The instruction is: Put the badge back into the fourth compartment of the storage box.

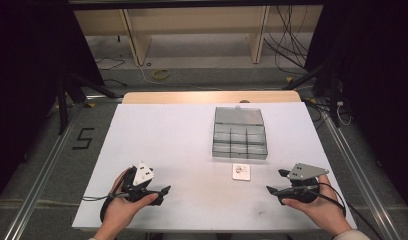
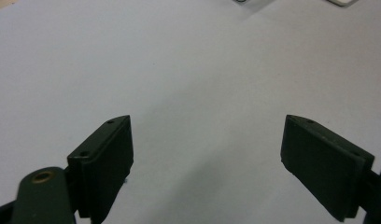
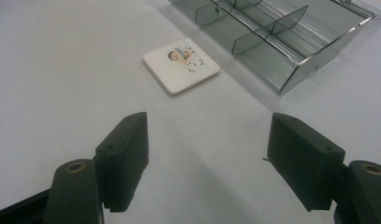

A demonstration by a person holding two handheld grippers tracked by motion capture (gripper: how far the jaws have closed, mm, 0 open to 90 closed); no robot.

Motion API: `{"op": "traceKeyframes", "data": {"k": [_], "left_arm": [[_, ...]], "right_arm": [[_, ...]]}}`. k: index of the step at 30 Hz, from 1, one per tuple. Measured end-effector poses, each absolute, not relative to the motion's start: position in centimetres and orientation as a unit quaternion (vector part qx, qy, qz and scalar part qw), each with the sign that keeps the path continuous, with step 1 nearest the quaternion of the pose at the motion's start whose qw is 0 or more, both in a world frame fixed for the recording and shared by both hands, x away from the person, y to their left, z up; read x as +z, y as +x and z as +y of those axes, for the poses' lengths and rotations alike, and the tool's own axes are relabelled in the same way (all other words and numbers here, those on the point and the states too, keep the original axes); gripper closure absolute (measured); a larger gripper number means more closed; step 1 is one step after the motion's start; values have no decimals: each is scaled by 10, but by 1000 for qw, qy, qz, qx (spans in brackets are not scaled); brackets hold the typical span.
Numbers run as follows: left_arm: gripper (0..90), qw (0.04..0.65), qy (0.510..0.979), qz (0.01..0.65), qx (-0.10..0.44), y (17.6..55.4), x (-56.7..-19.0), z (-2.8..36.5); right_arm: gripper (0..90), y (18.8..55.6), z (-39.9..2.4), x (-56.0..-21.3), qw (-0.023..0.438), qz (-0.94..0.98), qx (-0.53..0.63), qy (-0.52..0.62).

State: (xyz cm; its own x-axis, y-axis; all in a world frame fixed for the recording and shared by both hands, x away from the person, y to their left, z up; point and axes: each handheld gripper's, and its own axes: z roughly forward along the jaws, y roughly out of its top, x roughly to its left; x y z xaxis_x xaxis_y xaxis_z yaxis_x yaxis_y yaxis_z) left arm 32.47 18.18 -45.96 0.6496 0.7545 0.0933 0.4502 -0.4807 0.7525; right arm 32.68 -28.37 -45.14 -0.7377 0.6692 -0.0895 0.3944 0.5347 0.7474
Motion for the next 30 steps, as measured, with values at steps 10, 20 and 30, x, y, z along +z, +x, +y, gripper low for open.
{"op": "traceKeyframes", "data": {"k": [10,20,30], "left_arm": [[169,358,836,360,210,326,-460,181],[170,357,838,358,208,327,-461,178],[170,357,838,356,207,327,-462,178]], "right_arm": [[288,331,-272,-447,179,883,341,269],[271,352,-245,-438,166,916,299,208],[235,378,-223,-439,140,938,262,178]]}}
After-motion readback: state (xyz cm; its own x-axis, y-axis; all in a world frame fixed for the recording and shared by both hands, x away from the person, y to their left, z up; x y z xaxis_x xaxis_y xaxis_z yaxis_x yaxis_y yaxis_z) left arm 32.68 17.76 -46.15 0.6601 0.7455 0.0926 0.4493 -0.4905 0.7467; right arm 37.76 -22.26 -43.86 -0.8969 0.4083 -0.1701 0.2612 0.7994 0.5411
